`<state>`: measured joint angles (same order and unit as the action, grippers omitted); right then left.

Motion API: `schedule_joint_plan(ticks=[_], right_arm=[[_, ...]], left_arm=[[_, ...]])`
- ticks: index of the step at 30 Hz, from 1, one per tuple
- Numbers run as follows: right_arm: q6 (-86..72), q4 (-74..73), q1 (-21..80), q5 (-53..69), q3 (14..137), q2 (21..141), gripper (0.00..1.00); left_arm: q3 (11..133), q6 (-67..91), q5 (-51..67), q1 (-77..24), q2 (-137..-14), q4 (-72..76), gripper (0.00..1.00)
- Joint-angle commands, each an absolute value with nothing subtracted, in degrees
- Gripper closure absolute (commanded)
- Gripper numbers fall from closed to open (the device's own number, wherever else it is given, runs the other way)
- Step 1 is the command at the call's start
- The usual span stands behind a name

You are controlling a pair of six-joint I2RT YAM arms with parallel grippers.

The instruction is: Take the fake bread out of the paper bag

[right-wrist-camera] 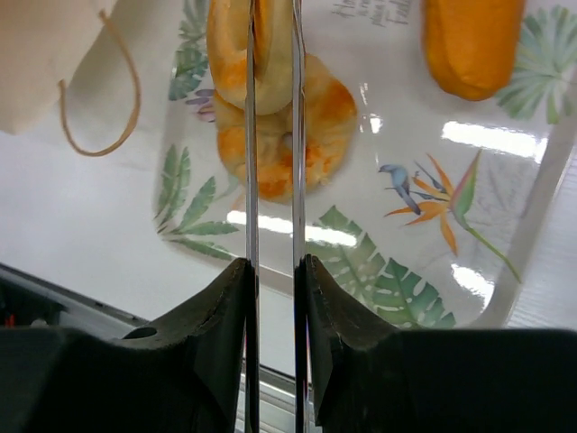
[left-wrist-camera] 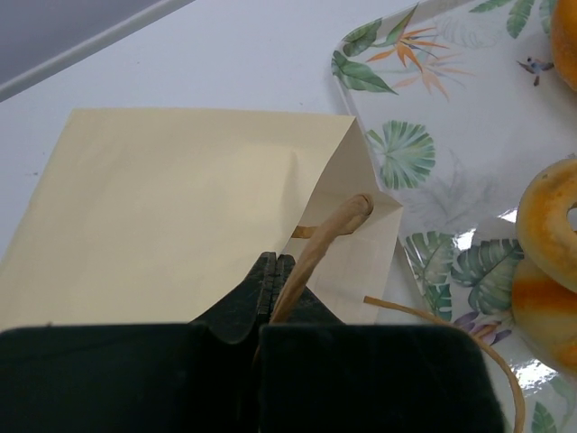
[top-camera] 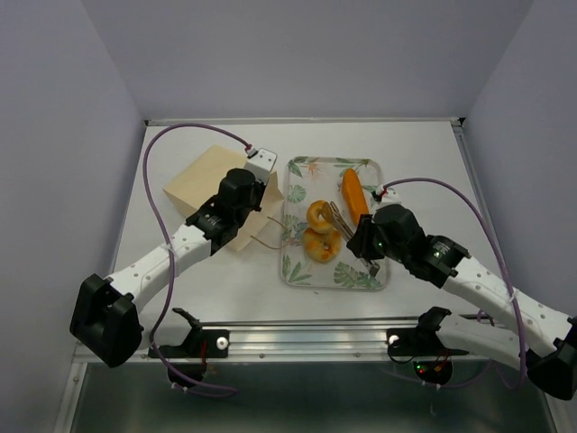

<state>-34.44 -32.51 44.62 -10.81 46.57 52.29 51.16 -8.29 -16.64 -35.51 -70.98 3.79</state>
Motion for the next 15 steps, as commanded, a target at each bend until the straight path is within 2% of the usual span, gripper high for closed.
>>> schedule_joint_plan(ticks=[1, 9, 15], right_arm=[[-34.46, -31.91, 42.02, -15.73, 48.95, 54.31, 0.94], [-32.78, -19.17, 34.98, -10.38, 47.99, 60.11, 0.93], [-32.78, -15.30, 33.66, -7.56, 49.75, 66.79, 0.87]], left_arm=[[52.04, -8.70, -15.65, -35.16, -67.33, 4.66, 1.00], [46.32, -14.40, -7.05, -35.16, -59.43, 2.64, 1.00], [42.99, -17.93, -2.29, -35.24, -52.14, 1.23, 1.00]])
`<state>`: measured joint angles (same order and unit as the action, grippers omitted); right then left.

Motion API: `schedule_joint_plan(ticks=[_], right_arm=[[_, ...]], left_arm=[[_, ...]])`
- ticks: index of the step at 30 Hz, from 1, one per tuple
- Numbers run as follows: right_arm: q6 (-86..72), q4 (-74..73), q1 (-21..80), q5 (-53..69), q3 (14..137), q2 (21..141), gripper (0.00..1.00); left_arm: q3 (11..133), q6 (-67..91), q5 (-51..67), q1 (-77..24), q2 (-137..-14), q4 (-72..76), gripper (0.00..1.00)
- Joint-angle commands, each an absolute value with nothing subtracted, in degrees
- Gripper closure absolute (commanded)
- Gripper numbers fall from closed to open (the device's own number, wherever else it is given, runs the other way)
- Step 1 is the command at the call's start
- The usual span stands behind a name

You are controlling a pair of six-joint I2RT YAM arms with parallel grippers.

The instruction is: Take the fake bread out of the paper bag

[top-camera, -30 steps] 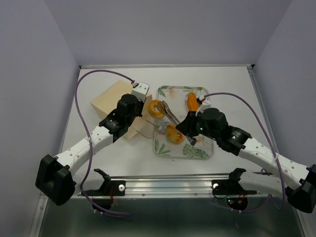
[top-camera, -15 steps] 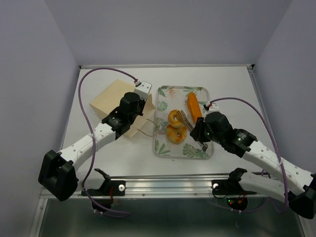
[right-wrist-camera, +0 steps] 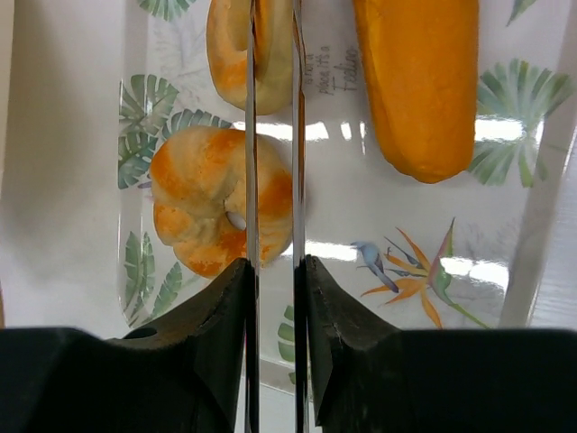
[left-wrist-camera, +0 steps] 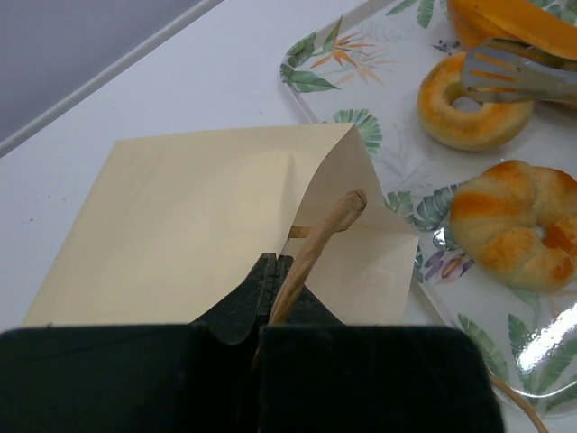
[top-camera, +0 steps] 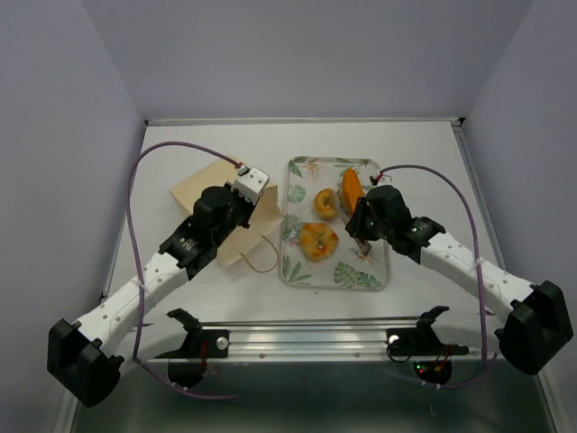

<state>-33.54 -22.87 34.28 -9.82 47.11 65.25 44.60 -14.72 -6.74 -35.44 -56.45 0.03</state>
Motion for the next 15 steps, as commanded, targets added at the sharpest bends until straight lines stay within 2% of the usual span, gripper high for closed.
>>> schedule_joint_plan(ticks=[1, 3, 4, 7, 15], right_arm=[[-33.04, -15.21, 33.66, -7.47, 49.92, 67.23, 0.81], [-33.22, -15.12, 33.66, -7.29, 50.10, 67.76, 0.72], [-33.22, -15.20, 33.66, -7.38, 50.10, 67.76, 0.63], [-32.79, -15.38, 33.66, -7.73, 50.10, 66.63, 0.56], [-32.25, -18.80, 33.66, -8.96, 51.33, 62.14, 0.45]], left_arm=[[42.37, -17.76, -2.55, -35.16, -51.42, 1.84, 1.00], [41.05, -18.28, -1.94, -35.24, -50.19, 1.67, 1.00], [40.78, -18.28, -1.67, -35.24, -50.01, 1.58, 1.00], [40.96, -17.93, -1.84, -35.24, -51.24, 1.58, 1.00], [43.15, -17.05, -3.25, -35.24, -55.46, 0.88, 1.00]])
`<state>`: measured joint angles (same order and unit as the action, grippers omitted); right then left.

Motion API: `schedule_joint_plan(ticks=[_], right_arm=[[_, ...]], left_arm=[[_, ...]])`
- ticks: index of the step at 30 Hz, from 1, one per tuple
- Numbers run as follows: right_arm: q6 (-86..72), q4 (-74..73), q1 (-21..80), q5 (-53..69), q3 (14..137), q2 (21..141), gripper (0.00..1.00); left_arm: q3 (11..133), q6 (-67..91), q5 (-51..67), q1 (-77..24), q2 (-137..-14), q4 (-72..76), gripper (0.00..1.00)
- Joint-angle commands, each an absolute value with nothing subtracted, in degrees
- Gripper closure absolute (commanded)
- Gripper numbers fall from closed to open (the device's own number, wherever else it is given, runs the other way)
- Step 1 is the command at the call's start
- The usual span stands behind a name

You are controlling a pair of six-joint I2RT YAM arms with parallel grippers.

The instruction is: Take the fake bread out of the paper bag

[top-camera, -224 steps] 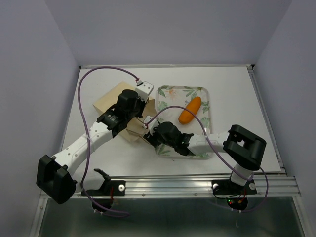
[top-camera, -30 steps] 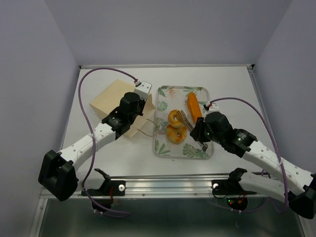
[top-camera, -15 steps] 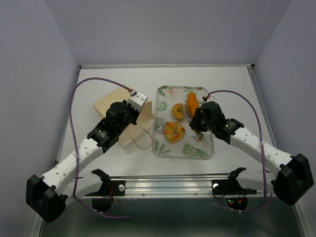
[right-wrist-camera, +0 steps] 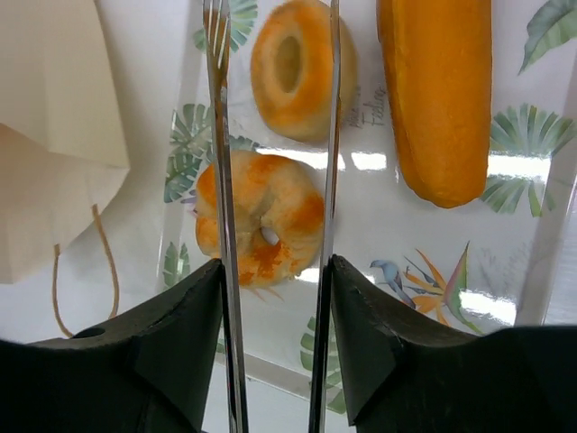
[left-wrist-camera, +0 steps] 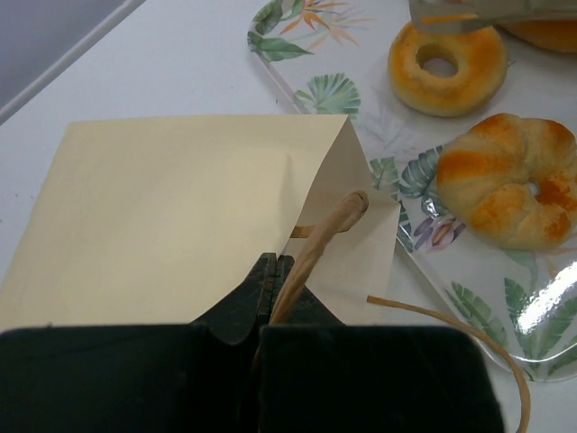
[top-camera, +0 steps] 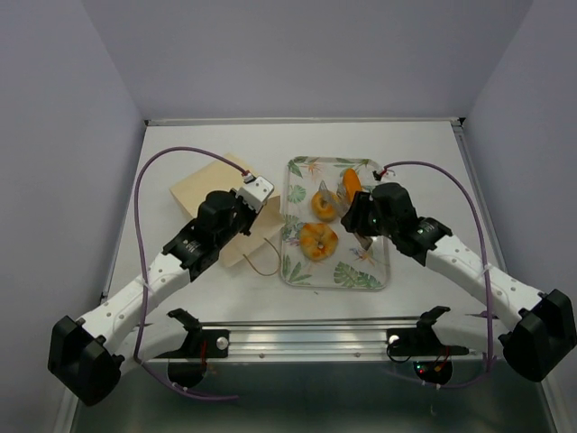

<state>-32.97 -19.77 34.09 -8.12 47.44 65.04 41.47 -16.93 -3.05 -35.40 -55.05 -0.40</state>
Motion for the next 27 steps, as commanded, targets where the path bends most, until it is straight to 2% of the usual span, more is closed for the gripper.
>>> schedule_joint_plan(ticks=[1, 3, 4, 7, 13, 18, 23, 27], right_arm=[[-32.08, -19.07, 33.66, -9.05, 51.42, 62.05, 0.45], [-32.08, -19.95, 33.66, -9.32, 51.50, 61.53, 0.48], [-31.47, -20.47, 33.66, -8.62, 51.94, 61.18, 0.56], [-29.46, -20.31, 33.66, -2.76, 52.73, 59.07, 0.58], [-26.81, -15.83, 33.66, 14.20, 51.59, 52.40, 0.59], [-25.14, -13.80, 33.66, 25.73, 50.19, 51.59, 0.59], [-24.70, -10.82, 35.24, 28.65, 49.74, 54.66, 0.57], [-23.64, -8.62, 38.22, 27.08, 52.20, 62.20, 0.56]], left_arm=[[43.15, -17.05, -3.08, -35.24, -55.46, 1.05, 1.00], [43.24, -16.79, -3.25, -35.24, -55.37, 1.75, 1.00], [43.33, -16.18, -3.60, -35.24, -55.28, 2.54, 1.00], [44.12, -13.99, -6.32, -35.24, -55.37, 3.51, 1.00], [46.49, -10.81, -8.78, -35.24, -57.74, 4.56, 1.00], [48.78, -8.71, -10.80, -35.24, -61.78, 4.48, 1.00], [51.24, -7.30, -13.10, -35.24, -64.60, 4.22, 1.00], [52.47, -6.50, -13.88, -35.24, -65.65, 4.13, 1.00]])
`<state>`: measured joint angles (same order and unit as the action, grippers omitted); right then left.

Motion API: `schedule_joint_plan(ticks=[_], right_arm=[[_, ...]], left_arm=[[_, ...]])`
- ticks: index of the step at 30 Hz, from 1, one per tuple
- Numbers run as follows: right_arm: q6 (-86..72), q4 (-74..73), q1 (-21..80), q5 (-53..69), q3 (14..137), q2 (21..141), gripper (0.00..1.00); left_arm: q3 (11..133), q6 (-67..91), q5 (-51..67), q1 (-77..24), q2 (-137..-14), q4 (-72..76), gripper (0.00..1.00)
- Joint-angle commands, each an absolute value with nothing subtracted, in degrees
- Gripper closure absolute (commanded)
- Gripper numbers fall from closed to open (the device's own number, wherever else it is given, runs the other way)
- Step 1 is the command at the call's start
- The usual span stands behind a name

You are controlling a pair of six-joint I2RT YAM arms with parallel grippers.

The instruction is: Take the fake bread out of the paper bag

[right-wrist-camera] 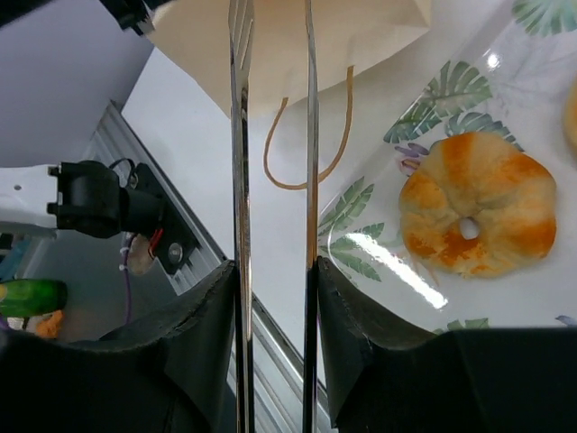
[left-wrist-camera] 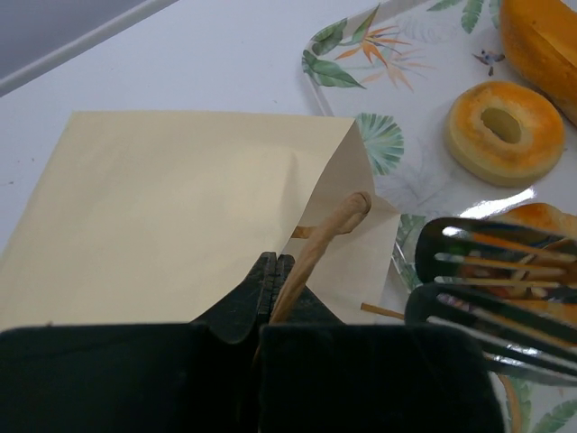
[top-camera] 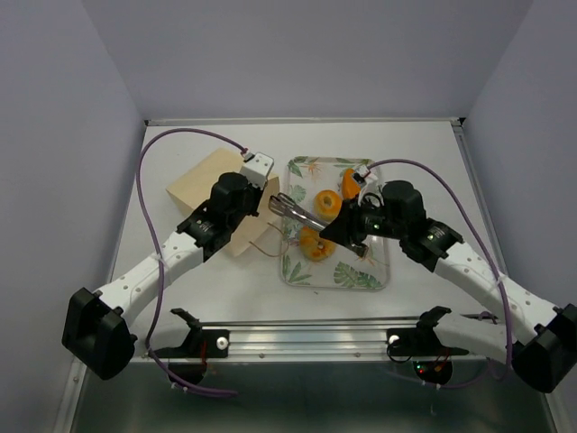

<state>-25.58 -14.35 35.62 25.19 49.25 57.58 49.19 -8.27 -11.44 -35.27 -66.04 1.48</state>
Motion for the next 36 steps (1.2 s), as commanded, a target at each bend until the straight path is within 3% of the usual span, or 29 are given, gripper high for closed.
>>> schedule_joint_plan(ticks=[1, 18, 36], right_arm=[[-23.99, -8.18, 38.23, 26.20, 52.73, 63.71, 0.56], [-34.44, 1.76, 45.18, 8.72, 65.20, 84.10, 0.55], [-47.45, 13.44, 45.70, 8.26, 71.80, 100.10, 0.49]], left_arm=[[52.73, -5.89, -14.32, -35.24, -65.83, 4.13, 1.00], [59.24, 2.81, -17.84, -35.24, -72.33, 0.09, 1.00], [60.20, 7.82, -15.73, -35.33, -71.89, 0.88, 1.00]])
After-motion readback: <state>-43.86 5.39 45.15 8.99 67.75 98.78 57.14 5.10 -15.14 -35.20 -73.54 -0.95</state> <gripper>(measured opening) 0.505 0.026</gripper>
